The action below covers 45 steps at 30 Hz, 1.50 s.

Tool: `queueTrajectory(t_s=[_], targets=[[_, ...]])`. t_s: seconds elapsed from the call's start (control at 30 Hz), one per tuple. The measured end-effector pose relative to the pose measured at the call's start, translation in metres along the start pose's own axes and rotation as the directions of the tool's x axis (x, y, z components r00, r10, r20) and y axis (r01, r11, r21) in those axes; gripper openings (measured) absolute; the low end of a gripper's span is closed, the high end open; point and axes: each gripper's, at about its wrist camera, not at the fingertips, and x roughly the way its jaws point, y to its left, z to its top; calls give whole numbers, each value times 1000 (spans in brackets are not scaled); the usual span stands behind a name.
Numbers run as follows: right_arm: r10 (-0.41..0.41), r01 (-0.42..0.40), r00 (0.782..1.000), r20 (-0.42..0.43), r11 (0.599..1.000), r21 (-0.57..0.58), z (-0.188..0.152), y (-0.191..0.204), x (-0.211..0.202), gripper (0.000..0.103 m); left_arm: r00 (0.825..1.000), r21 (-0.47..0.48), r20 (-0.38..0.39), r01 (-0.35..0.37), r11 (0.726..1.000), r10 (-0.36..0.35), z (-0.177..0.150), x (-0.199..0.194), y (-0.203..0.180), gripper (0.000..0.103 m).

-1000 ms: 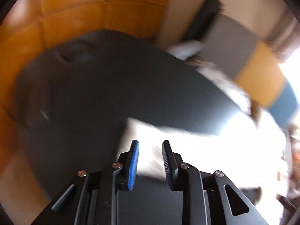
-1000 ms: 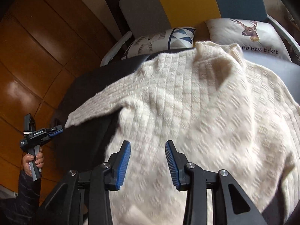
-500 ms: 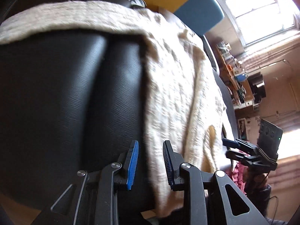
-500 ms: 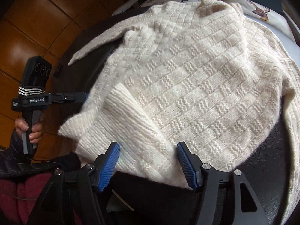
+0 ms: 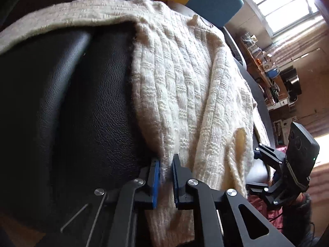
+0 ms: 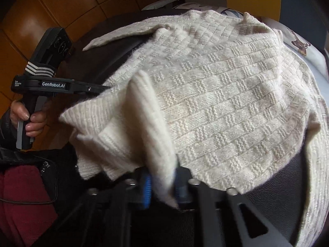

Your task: Fold clothes

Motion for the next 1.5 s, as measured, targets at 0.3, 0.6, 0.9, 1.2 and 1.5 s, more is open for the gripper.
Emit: queueTrajectory(t_s=[0.3,0.6,0.9,1.2,1.5], targets=[[-347,303,909,-232,931,-203,-66,-5,-33,10,996,34,71,-58,998,56,18,-34,7,10],[-220,227,973,-71,966,126,-71,-60,-90,20,997,73,18,-83,994,81,17,-32,13,11],[-149,139,988,43,974,179,9,-53,-22,32,992,55,-18,-126,991,127,20,-17,13,12],[-254,260,966,-55,943,206,-41,-86,-22,39,983,151,-21,-176,973,181,20,-13,10,15],[-155,129,986,60,942,310,-35,-95,-50,42,976,197,-9,-210,958,216,24,-27,1,15]])
